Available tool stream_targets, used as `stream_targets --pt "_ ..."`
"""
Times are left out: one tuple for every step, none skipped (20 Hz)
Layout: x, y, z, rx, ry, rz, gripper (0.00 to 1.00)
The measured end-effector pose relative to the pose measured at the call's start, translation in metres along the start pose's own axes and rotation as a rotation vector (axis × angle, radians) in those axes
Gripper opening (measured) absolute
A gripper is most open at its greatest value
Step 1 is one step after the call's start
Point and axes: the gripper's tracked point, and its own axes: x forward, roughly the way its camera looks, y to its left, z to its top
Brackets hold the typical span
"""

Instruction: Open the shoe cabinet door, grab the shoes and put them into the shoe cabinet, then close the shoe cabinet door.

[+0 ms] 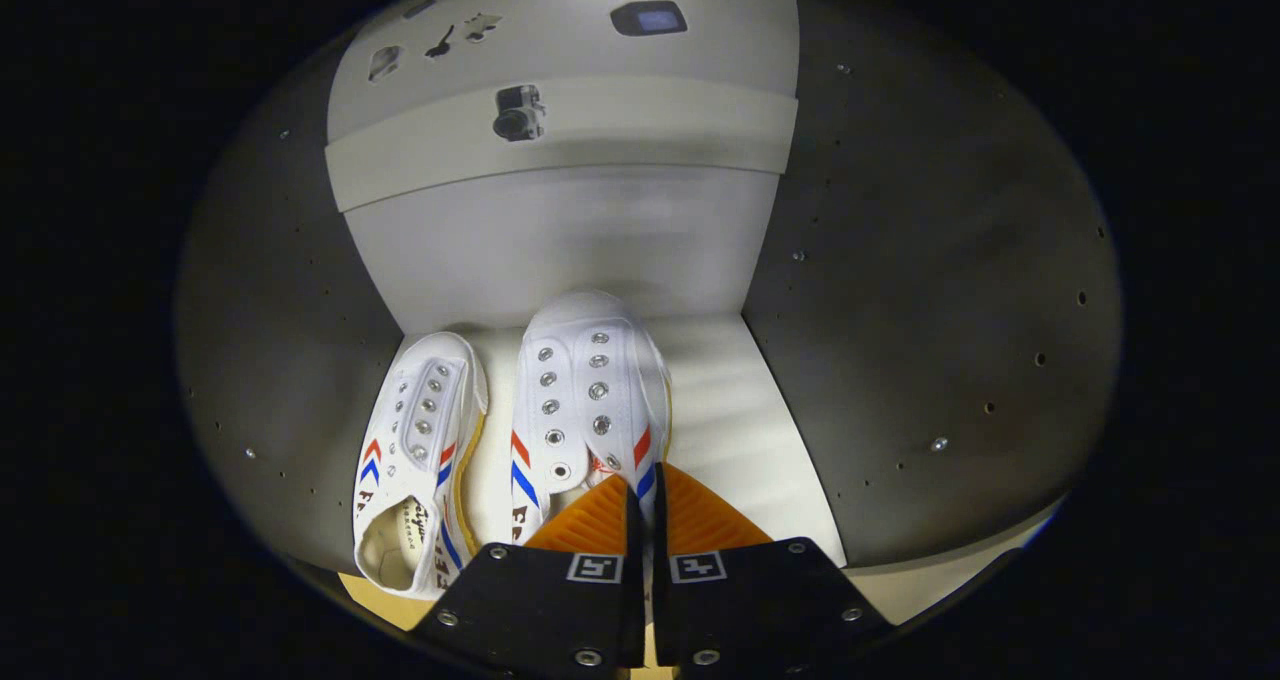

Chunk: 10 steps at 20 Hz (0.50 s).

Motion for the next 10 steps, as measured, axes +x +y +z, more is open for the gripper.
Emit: stream_targets --pt "0.005 0.002 0.0 0.016 0.003 0.004 0.03" --pt "0.008 0.003 -0.001 0.031 0.01 0.009 0.03" --pt "0.011 0.002 -0.001 0.038 0.01 0.01 0.03" --pt "0.011 0.003 -0.002 0.047 0.014 0.016 0.03" --pt "0.012 0.003 -0.002 0.059 0.022 0.02 0.03" --pt "0.013 0.003 -0.004 0.07 0.034 0.024 0.03" --pt "0.013 0.003 -0.004 0.077 0.033 0.024 0.07" --pt "0.013 0.0 -0.002 0.065 0.016 0.007 0.14" --pt "0.008 0.002 0.002 0.057 -0.004 0.019 0.25" --pt "0.003 0.005 0.004 0.05 -0.02 0.03 0.26"
